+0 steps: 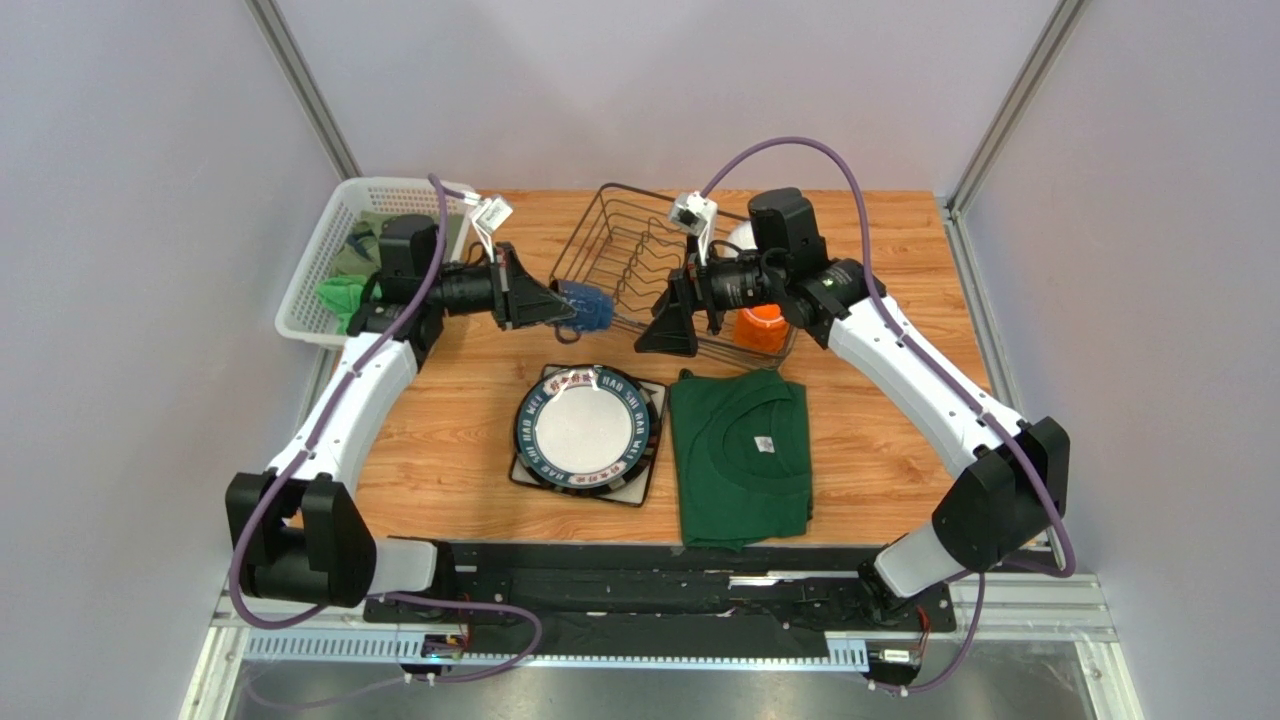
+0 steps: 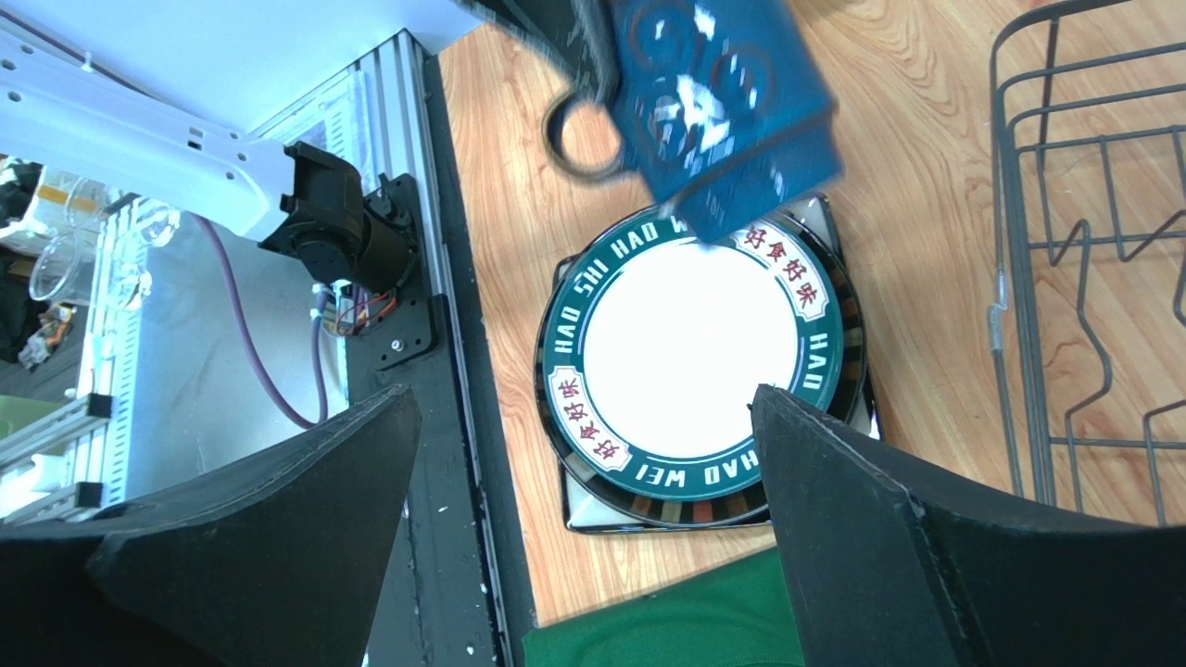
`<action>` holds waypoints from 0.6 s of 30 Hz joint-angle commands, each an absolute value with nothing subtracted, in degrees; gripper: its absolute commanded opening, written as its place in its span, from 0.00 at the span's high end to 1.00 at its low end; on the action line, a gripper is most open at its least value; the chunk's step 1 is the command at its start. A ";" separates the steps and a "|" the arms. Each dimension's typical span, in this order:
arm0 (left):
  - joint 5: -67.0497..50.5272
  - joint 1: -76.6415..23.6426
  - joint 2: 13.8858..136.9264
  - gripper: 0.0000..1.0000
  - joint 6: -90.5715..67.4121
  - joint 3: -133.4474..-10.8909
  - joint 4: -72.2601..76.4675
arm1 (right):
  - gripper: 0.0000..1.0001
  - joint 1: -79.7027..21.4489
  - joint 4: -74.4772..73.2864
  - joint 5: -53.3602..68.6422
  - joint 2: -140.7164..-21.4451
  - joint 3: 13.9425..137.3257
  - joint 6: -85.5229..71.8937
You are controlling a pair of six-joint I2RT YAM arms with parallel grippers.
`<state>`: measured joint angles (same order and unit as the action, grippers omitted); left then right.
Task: Unload the mixed dishes from the dish rack
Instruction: Place the cup at the center of the board.
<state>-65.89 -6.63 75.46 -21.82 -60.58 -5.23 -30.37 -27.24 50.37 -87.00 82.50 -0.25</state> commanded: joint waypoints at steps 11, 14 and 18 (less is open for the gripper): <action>-30.09 -2.99 78.74 1.00 23.19 -80.15 -53.17 | 0.06 -30.76 -28.30 45.79 -85.17 83.23 2.46; -24.37 -2.99 81.46 1.00 26.80 -80.42 -54.75 | 0.06 -30.76 -28.21 45.44 -84.64 82.80 2.64; -21.36 -2.99 85.77 1.00 29.26 -80.86 -55.90 | 0.06 -30.76 -28.30 45.26 -84.38 82.62 2.81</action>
<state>-28.10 -3.27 82.74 22.44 -78.19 -53.23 -30.37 -28.60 46.09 -86.89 82.48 1.58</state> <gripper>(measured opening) 0.033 0.938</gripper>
